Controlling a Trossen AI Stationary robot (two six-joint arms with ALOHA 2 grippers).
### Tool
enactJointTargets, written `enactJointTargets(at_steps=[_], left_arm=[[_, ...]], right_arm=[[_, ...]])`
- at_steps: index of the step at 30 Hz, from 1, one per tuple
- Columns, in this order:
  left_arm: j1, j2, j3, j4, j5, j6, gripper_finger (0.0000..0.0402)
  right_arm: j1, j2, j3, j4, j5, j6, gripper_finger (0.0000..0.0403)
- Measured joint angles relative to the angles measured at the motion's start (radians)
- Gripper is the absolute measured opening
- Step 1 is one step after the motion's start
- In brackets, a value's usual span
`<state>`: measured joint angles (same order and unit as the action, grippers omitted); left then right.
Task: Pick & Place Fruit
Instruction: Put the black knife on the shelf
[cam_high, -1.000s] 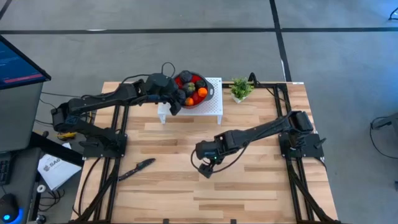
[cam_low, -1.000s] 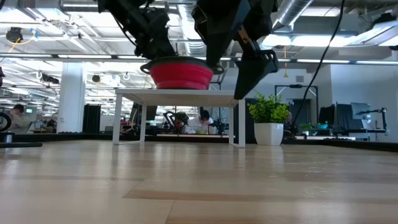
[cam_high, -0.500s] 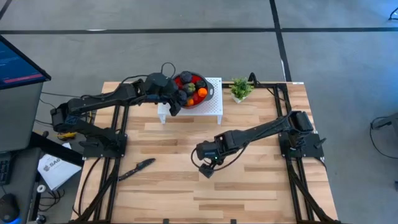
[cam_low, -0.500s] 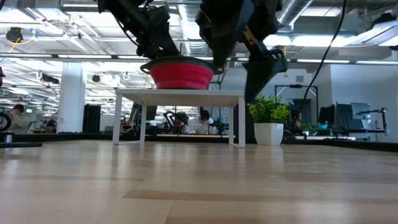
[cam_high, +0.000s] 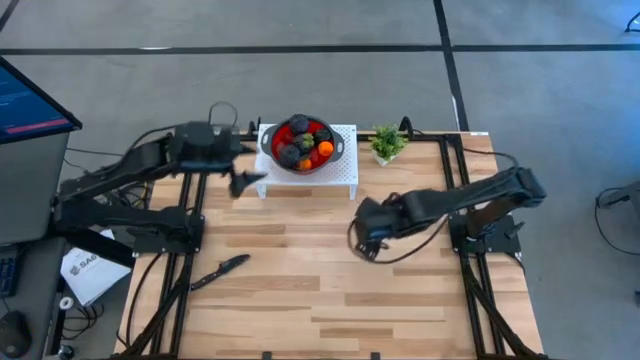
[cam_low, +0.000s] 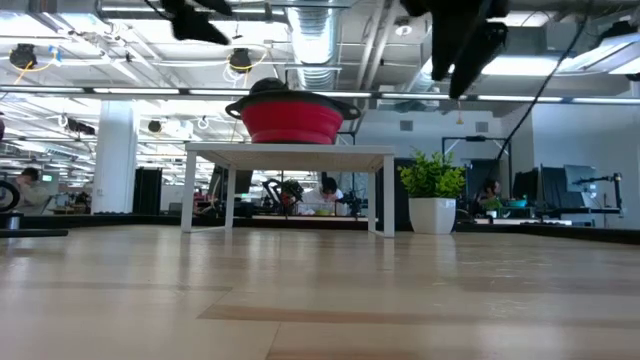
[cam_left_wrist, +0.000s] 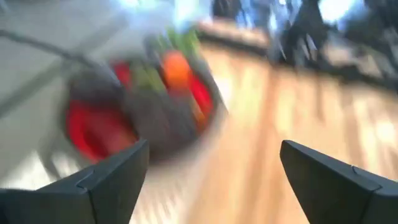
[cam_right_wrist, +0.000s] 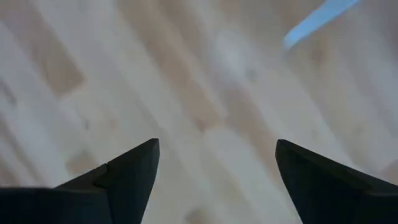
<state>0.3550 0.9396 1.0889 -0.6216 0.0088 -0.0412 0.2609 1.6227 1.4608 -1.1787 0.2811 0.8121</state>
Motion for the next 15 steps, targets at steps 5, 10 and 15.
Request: enactJointTargets(at_steps=[5,10,15], left_arm=[[-0.158,-0.052,-0.005,-0.332,-0.002,-0.131,0.0341],[-0.354,-0.025,-0.045,-0.562,0.004,-0.459,0.0330],[-0.555,0.028,-0.153,-0.660,0.094,-0.820,0.0321]], right_arm=[[-0.059,-0.189,-0.236,0.208,0.105,-0.005,0.0309],[-0.133,-0.308,-0.455,0.480,0.117,-0.030,0.0309],[-0.179,-0.339,-0.555,0.684,0.115,-0.085,0.0309]])
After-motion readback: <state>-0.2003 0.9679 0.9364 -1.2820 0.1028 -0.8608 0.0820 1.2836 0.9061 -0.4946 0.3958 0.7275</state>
